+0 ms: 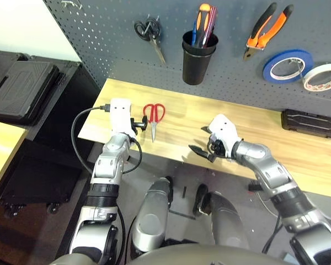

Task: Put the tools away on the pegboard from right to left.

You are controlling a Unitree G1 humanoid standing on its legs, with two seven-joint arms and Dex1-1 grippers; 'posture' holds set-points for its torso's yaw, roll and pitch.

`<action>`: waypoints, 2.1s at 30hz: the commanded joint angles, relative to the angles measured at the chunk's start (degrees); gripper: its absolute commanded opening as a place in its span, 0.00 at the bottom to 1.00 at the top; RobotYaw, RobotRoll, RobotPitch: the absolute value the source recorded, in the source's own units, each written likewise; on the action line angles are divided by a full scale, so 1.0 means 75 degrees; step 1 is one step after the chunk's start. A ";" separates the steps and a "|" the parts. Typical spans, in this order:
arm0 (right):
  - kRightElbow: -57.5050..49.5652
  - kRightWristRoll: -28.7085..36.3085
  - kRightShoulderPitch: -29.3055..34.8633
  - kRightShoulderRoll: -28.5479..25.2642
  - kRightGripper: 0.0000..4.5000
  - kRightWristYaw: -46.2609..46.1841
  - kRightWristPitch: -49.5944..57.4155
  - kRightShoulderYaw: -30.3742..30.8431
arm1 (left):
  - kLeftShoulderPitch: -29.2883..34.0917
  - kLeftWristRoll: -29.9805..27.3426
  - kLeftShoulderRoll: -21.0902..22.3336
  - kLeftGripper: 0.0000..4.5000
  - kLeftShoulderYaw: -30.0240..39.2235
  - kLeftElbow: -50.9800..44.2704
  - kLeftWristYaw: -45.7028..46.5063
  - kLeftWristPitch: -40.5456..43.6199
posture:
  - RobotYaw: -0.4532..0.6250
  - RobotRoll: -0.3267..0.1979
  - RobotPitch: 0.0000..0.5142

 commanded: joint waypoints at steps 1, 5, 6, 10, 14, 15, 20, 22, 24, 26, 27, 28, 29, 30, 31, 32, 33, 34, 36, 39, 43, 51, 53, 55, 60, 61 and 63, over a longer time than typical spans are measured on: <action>0.0221 -0.0210 0.0190 0.0003 1.00 -0.0141 -0.0262 0.0043 | -0.0181 0.0149 -0.0004 1.00 0.0091 0.0842 0.0096 -0.0306 | 0.65 0.62 0.71; 0.0137 -0.0295 0.0291 0.0041 1.00 -0.0223 -0.0283 0.0057 | -0.0550 0.0253 -0.0009 1.00 0.0146 0.1637 0.0273 -0.0608 | 0.64 0.62 0.73; 0.0108 -0.0326 0.0321 0.0058 1.00 -0.0251 -0.0280 0.0075 | -0.0667 0.0276 -0.0007 1.00 0.0168 0.1884 0.0326 -0.0693 | 0.63 0.62 0.73; -0.0141 -0.0423 0.0516 0.0097 1.00 -0.0330 -0.0237 0.0136 | -0.1037 0.0358 -0.0007 1.00 0.0268 0.2688 0.0620 -0.1058 | 0.61 0.62 0.75; -0.0318 -0.0498 0.0650 0.0172 1.00 -0.0388 -0.0188 0.0198 | -0.1376 0.0401 0.0036 1.00 0.0420 0.3438 0.0945 -0.1383 | 0.60 0.62 0.76; -0.0367 -0.0507 0.0674 0.0186 1.00 -0.0397 -0.0163 0.0204 | -0.1443 0.0417 0.0054 1.00 0.0445 0.3594 0.1017 -0.1461 | 0.60 0.62 0.76; -0.0604 -0.0536 0.0798 0.0222 1.00 -0.0449 -0.0036 0.0209 | -0.1913 0.0435 0.0147 1.00 0.0617 0.4591 0.1411 -0.1836 | 0.59 0.62 0.77; -0.0682 -0.0537 0.0830 0.0229 1.00 -0.0479 0.0015 0.0211 | -0.2103 0.0471 0.0171 1.00 0.0610 0.4993 0.1482 -0.1986 | 0.58 0.62 0.77; -0.0768 -0.0530 0.0855 0.0220 1.00 -0.0493 0.0075 0.0211 | -0.2243 0.0497 0.0174 1.00 0.0579 0.5304 0.1493 -0.2074 | 0.58 0.62 0.78; -0.0850 -0.0520 0.0869 0.0192 1.00 -0.0491 0.0133 0.0201 | -0.2378 0.0503 0.0158 1.00 0.0554 0.5599 0.1433 -0.2119 | 0.57 0.62 0.78; -0.0880 -0.0514 0.0869 0.0169 1.00 -0.0475 0.0143 0.0195 | -0.2429 0.0506 0.0148 1.00 0.0532 0.5720 0.1375 -0.2114 | 0.57 0.62 0.78; -0.0907 -0.0505 0.0872 0.0148 1.00 -0.0457 0.0151 0.0190 | -0.2465 0.0501 0.0138 1.00 0.0520 0.5812 0.1332 -0.2097 | 0.57 0.62 0.78; -0.0921 -0.0490 0.0860 0.0127 1.00 -0.0425 0.0157 0.0187 | -0.2499 0.0495 0.0131 0.96 0.0512 0.5907 0.1300 -0.2060 | 0.57 0.62 0.78; -0.0941 -0.0474 0.0854 0.0100 1.00 -0.0389 0.0166 0.0182 | -0.2520 0.0507 0.0131 0.91 0.0484 0.5977 0.1257 -0.2013 | 0.56 0.62 0.78; -0.0953 -0.0458 0.0844 0.0072 1.00 -0.0346 0.0168 0.0182 | -0.2533 0.0519 0.0129 0.86 0.0459 0.6025 0.1220 -0.1971 | 0.56 0.62 0.78; -0.0959 -0.0445 0.0832 0.0041 1.00 -0.0297 0.0163 0.0186 | -0.2530 0.0521 0.0121 0.79 0.0452 0.6049 0.1224 -0.1915 | 0.56 0.62 0.78; -0.0967 -0.0438 0.0828 0.0018 1.00 -0.0264 0.0159 0.0186 | -0.2520 0.0520 0.0113 0.71 0.0447 0.6057 0.1238 -0.1876 | 0.57 0.62 0.78; -0.0963 -0.0431 0.0814 -0.0003 1.00 -0.0223 0.0138 0.0188 | -0.2502 0.0523 0.0108 0.63 0.0430 0.6067 0.1220 -0.1839 | 0.57 0.62 0.78; -0.0956 -0.0425 0.0799 -0.0023 1.00 -0.0174 0.0109 0.0192 | -0.2475 0.0516 0.0098 0.46 0.0421 0.6072 0.1216 -0.1821 | 0.57 0.62 0.78; -0.0917 -0.0437 0.0767 -0.0041 1.00 -0.0090 0.0008 0.0218 | -0.2415 0.0494 0.0076 0.20 0.0435 0.6025 0.1221 -0.1855 | 0.58 0.62 0.78; -0.0793 -0.0458 0.0685 -0.0020 1.00 0.0002 -0.0196 0.0241 | -0.2286 0.0386 0.0036 0.00 0.0516 0.5752 0.1183 -0.1815 | 0.59 0.62 0.78; -0.0315 -0.0318 0.0365 0.0090 1.00 0.0091 -0.1005 0.0049 | -0.1472 -0.0119 -0.0266 0.00 0.0855 0.3535 0.1060 -0.1559 | 0.62 0.62 0.72; -0.0131 -0.0177 0.0240 0.0109 1.00 0.0167 -0.1405 -0.0095 | -0.1106 -0.0358 -0.0415 0.00 0.0992 0.2451 0.1043 -0.1314 | 0.64 0.62 0.69; 0.0050 -0.0050 0.0114 0.0126 1.00 0.0249 -0.1682 -0.0210 | -0.0759 -0.0502 -0.0521 0.00 0.1052 0.1489 0.1041 -0.1030 | 0.65 0.62 0.67; 0.0252 0.0479 -0.0082 0.0179 1.00 0.0563 -0.2223 -0.0575 | -0.0112 -0.0834 -0.0728 0.00 0.1277 -0.0420 0.1184 -0.0508 | 0.70 0.62 0.59; 0.0231 0.0611 -0.0102 0.0167 1.00 0.0645 -0.2317 -0.0665 | 0.0004 -0.0879 -0.0754 0.00 0.1317 -0.0783 0.1211 -0.0416 | 0.71 0.62 0.57; 0.0267 0.0766 -0.0175 0.0165 1.00 0.0759 -0.2423 -0.0768 | 0.0111 -0.0942 -0.0756 0.00 0.1379 -0.1181 0.1226 -0.0275 | 0.72 0.62 0.56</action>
